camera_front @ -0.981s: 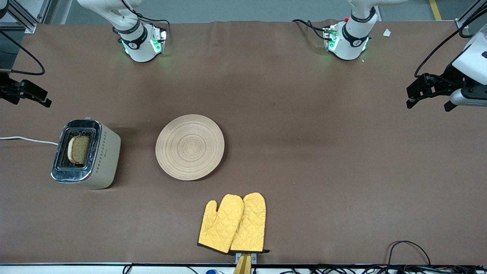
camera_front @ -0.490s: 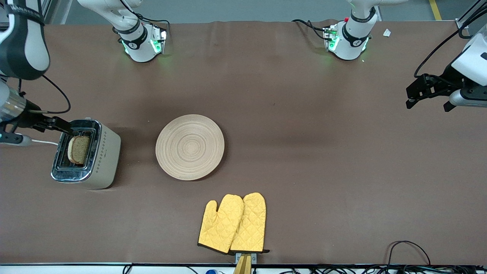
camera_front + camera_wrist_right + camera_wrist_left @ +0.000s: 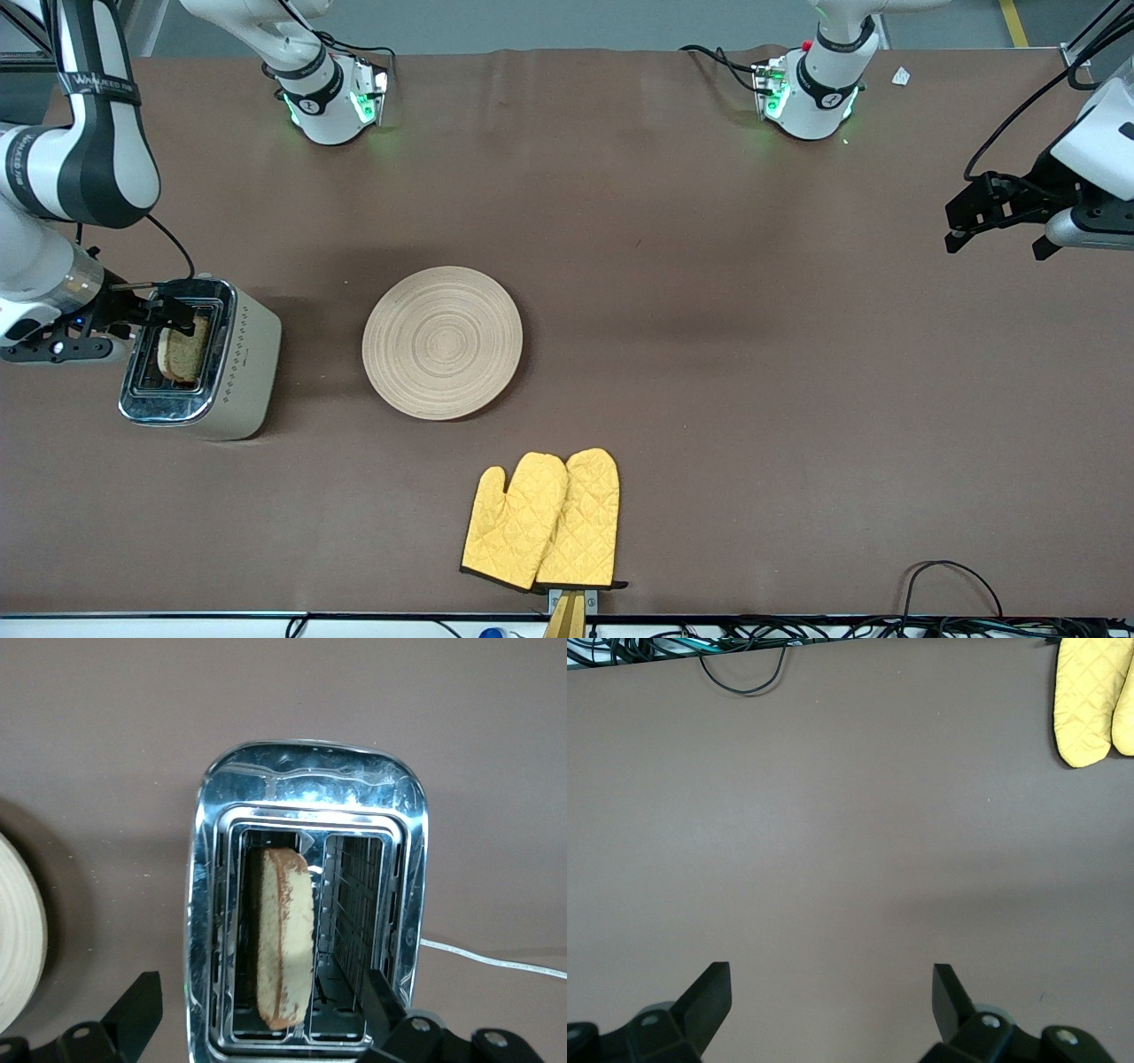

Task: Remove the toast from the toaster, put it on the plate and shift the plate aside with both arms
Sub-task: 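Move the right gripper down over the toaster and grasp the toast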

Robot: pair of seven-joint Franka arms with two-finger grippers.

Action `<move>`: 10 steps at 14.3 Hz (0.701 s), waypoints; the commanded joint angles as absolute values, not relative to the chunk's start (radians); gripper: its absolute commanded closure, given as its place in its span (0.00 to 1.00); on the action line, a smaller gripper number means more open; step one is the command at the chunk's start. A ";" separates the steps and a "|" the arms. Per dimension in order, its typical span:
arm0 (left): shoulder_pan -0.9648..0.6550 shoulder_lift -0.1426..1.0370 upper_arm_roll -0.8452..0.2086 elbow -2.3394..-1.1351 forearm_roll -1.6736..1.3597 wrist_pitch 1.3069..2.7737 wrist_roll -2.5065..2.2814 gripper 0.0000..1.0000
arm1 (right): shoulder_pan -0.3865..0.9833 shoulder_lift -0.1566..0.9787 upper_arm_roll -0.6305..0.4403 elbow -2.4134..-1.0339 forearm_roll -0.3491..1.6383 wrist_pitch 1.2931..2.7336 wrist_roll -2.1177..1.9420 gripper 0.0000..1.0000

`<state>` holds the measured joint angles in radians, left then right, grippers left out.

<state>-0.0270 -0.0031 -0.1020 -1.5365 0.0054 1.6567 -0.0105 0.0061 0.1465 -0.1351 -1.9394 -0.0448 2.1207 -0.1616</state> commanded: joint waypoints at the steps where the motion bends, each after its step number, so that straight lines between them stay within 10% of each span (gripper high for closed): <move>1: -0.026 0.005 -0.104 -1.514 0.009 1.637 -0.018 0.00 | -0.032 0.178 -0.130 -1.957 -0.048 2.167 -0.176 0.01; 2: -0.026 0.005 -0.104 -1.514 0.009 1.637 -0.017 0.00 | -0.035 0.184 -0.130 -1.957 -0.048 2.168 -0.178 0.03; 5: -0.026 0.005 -0.104 -1.514 0.009 1.637 -0.017 0.00 | -0.035 0.196 -0.130 -1.971 -0.043 2.167 -0.178 0.90; 10: -0.026 0.005 -0.104 -1.514 0.009 1.632 -0.015 0.00 | -0.032 0.199 -0.129 -1.941 -0.025 2.152 -0.169 1.00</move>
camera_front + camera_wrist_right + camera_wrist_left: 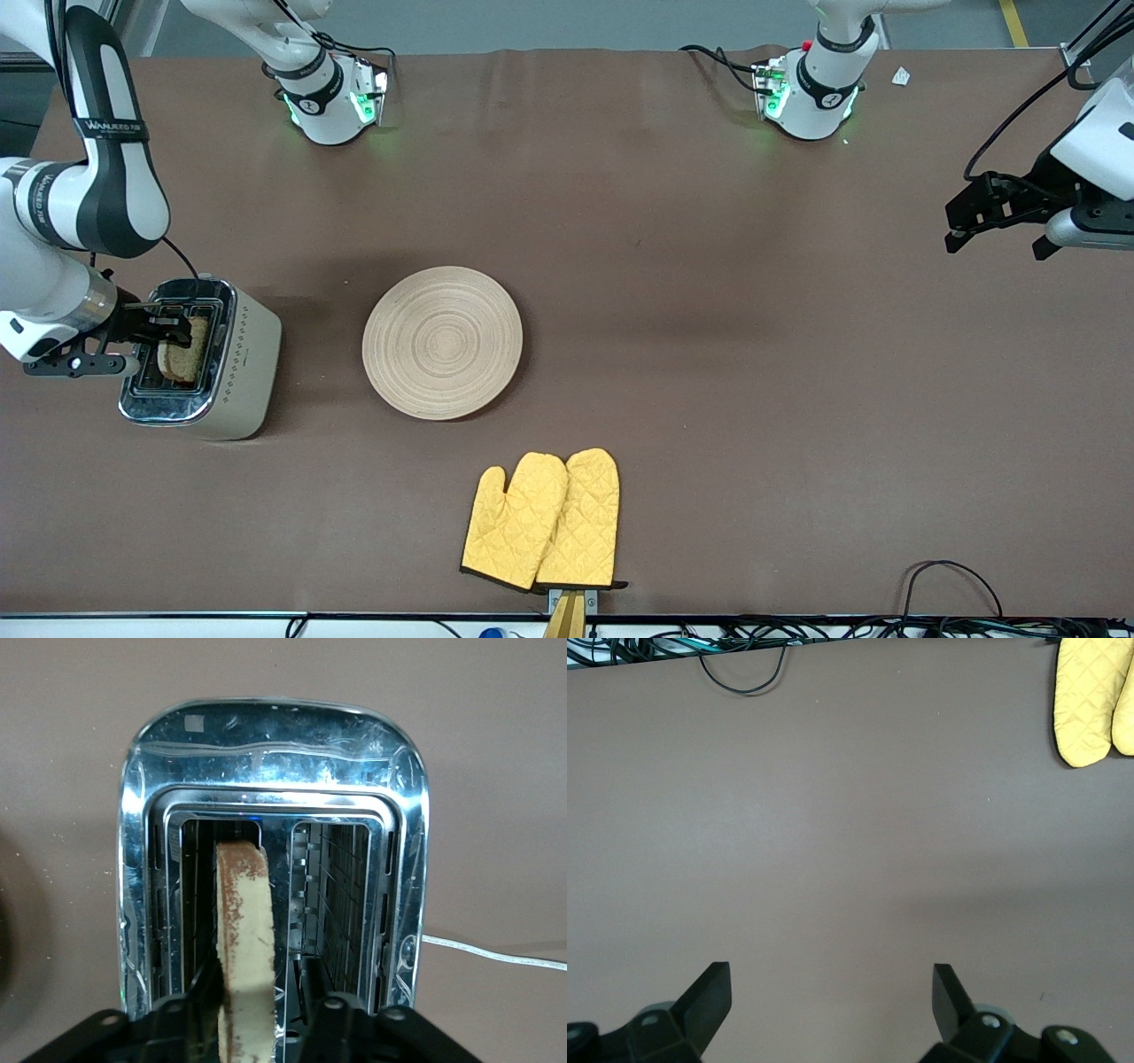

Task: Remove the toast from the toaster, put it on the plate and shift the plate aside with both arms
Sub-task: 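Lift the toast out of the toaster with the right gripper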

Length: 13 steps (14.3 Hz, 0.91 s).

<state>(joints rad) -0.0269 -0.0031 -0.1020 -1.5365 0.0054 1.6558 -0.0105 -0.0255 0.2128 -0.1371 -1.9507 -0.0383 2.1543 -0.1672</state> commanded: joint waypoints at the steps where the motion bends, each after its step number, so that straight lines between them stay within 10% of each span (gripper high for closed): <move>1: -0.026 0.005 -0.104 -1.514 0.009 1.625 -0.015 0.00 | -0.025 0.198 -0.127 -1.915 -0.025 2.126 -0.167 1.00; 7: -0.026 0.005 -0.104 -1.514 0.009 1.609 -0.015 0.00 | 0.081 0.126 -0.126 -1.655 0.122 1.747 -0.067 0.99; 13: -0.026 0.005 -0.104 -1.514 0.009 1.608 -0.014 0.00 | 0.193 0.140 -0.124 -1.905 0.516 2.077 0.063 1.00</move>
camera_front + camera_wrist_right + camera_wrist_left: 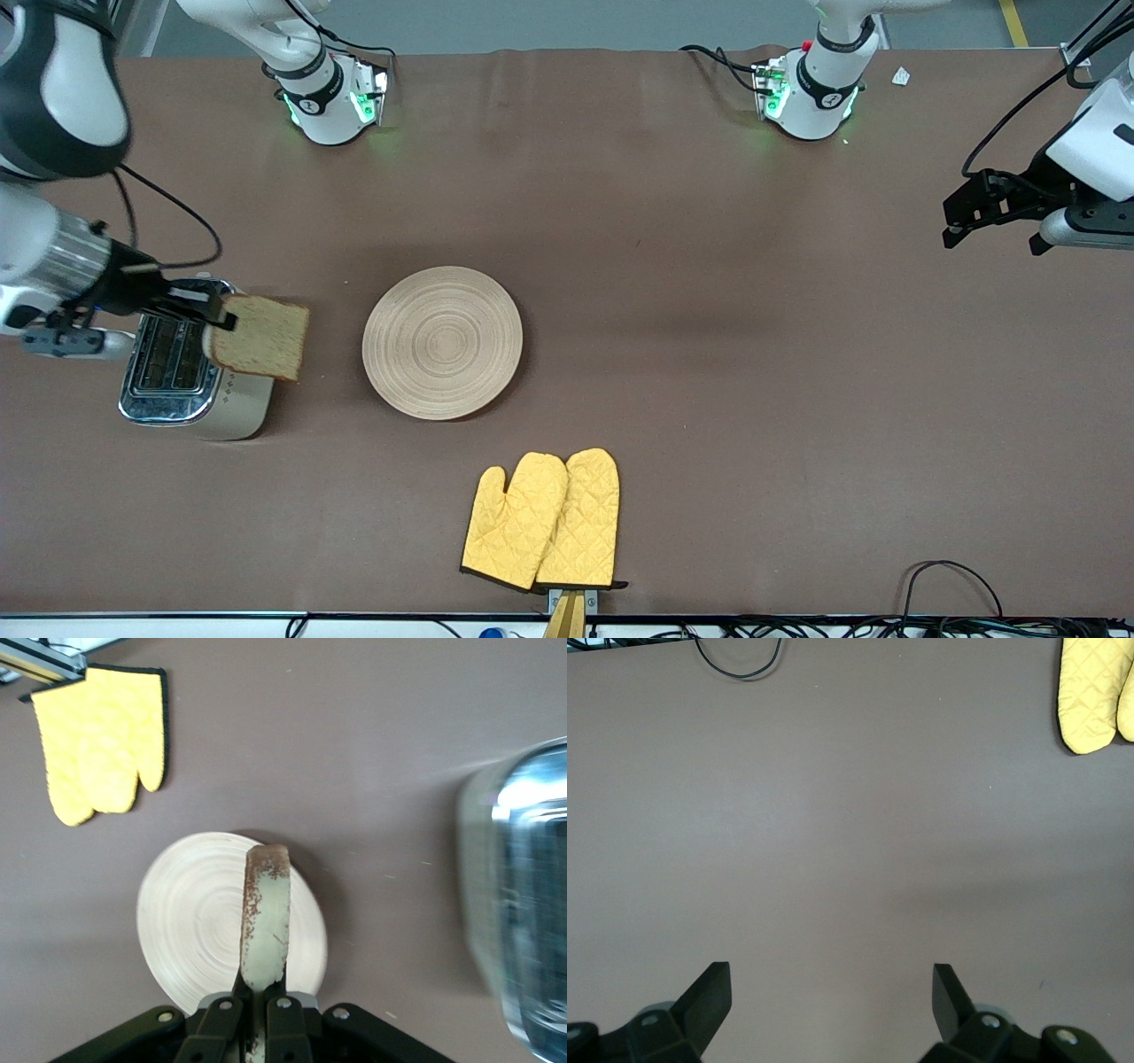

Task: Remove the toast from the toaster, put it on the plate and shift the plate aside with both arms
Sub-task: 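Carry the toast onto the wooden plate and release it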

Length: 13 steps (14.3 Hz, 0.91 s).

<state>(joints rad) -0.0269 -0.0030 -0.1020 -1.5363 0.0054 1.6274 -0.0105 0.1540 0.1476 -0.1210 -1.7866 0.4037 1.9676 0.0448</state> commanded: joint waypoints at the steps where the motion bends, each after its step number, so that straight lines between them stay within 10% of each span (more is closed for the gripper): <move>1: -0.026 0.005 -0.104 -1.514 0.008 1.608 -0.014 0.00 | 0.208 0.161 -0.124 -1.925 0.597 2.109 0.057 1.00; 13: -0.006 0.025 -0.101 -1.534 0.003 1.594 0.009 0.00 | 0.381 0.253 -0.126 -2.129 0.770 2.246 -0.132 1.00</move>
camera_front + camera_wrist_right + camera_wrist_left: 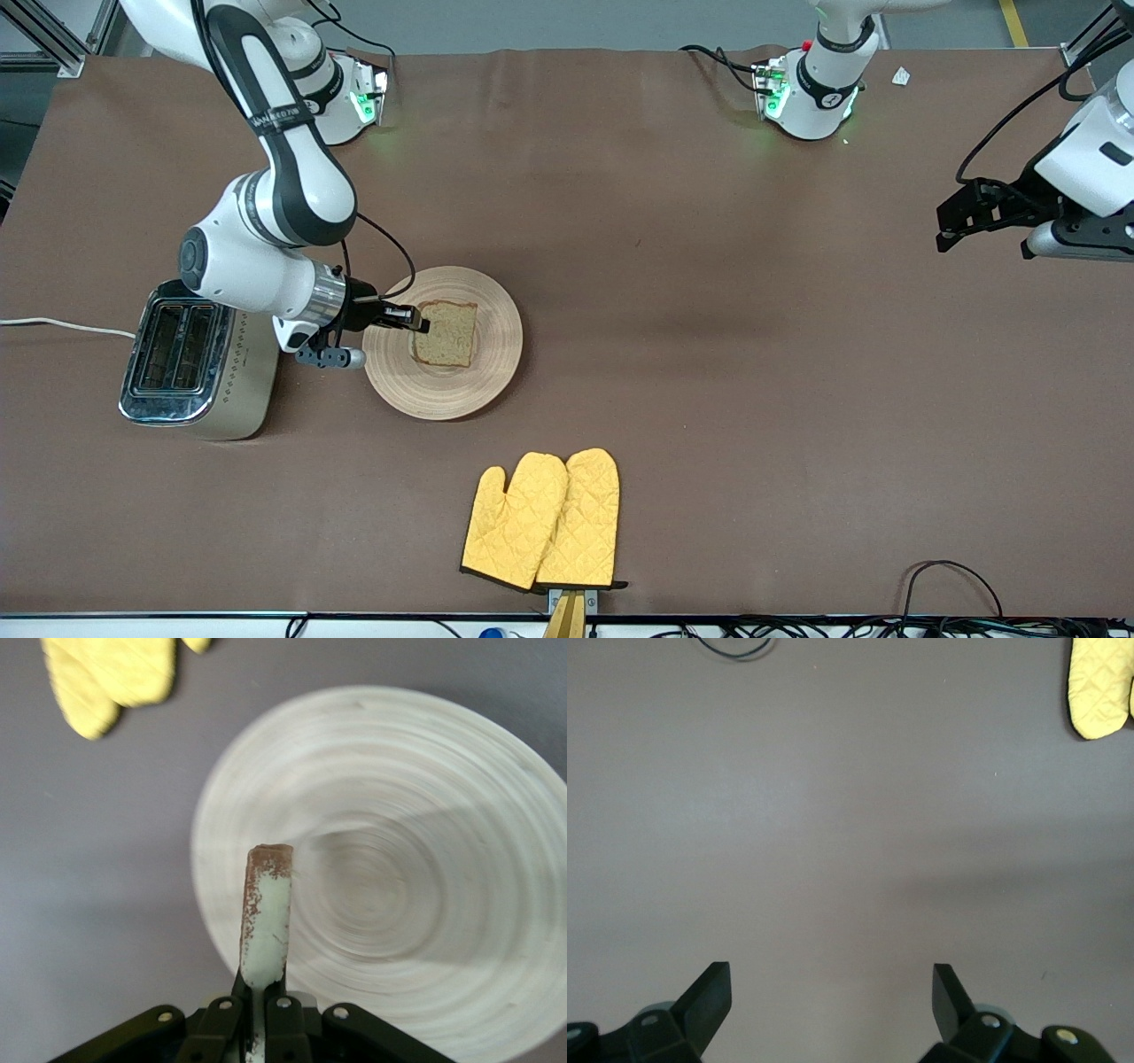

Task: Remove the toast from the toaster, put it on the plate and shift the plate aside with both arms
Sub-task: 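Carry the toast onto the wooden plate and release it, then withdraw the right gripper while the left gripper grasps the plate rim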

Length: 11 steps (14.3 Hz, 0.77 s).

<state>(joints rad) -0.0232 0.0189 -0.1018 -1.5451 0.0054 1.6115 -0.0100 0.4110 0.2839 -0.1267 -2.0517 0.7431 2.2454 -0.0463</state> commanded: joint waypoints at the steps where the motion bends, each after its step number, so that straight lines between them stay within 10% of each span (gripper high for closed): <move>1: 0.004 0.031 -0.103 -1.539 -0.005 1.594 0.015 0.00 | 0.364 0.256 -0.126 -2.141 0.772 2.247 -0.170 1.00; 4: 0.034 0.035 -0.103 -1.571 -0.090 1.582 0.005 0.00 | 0.336 0.276 -0.127 -2.151 0.772 2.226 -0.199 0.83; 6: 0.037 0.072 -0.103 -1.611 -0.182 1.586 0.003 0.00 | 0.330 0.281 -0.129 -2.177 0.772 2.215 -0.201 0.06; 11: -0.026 0.323 -0.130 -1.601 -0.538 1.644 -0.005 0.00 | 0.232 0.288 -0.137 -2.097 0.645 2.134 -0.222 0.00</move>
<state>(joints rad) 0.0153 0.2151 -0.1108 -1.6292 -0.4467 1.6062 0.0005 0.2856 0.3003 -0.1390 -2.1520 0.7198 2.1894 -0.2018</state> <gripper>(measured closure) 0.000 0.251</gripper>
